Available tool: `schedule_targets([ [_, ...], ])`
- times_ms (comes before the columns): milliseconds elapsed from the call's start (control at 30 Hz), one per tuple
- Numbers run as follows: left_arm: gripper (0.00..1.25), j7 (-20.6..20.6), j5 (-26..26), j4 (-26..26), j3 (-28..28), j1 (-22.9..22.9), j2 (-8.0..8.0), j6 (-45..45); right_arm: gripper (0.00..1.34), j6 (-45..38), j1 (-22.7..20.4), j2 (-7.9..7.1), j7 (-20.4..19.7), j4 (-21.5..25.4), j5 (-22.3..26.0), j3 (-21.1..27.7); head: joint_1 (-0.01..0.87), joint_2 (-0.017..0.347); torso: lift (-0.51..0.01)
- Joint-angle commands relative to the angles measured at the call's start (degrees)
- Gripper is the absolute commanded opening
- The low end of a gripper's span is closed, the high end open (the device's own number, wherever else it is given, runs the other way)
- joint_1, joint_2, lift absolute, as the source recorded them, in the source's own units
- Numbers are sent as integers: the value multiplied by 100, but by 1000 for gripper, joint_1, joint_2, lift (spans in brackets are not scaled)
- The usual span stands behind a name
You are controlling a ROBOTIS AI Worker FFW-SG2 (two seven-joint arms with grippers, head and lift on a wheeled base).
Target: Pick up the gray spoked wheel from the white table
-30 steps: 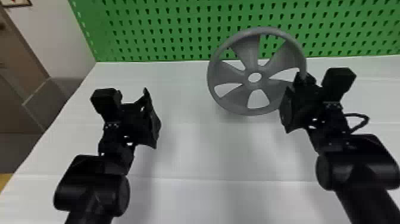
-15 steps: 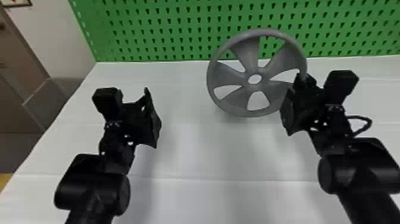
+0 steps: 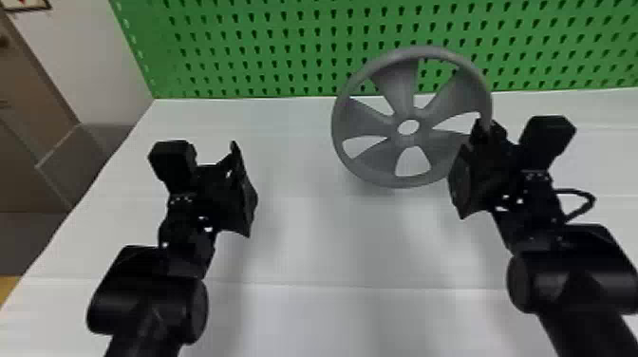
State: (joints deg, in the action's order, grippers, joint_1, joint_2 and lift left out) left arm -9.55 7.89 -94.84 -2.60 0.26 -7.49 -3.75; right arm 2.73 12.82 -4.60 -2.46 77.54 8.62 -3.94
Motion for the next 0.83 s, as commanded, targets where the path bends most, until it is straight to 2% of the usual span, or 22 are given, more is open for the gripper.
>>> schedule_targets([
  [0,802,-3,-15,0,5,1,19,-20,287,-9,-43,38,0,33,-27,96,779,138,-65],
  [133,802,-3,-15,0,32,1,37,-20,287,-9,-43,47,0,42,-176,166,779,138,-65],
  [800,802,-12,-42,18,84,-17,63,-20,287,-35,-7,47,0,60,-106,113,779,138,-65],
])
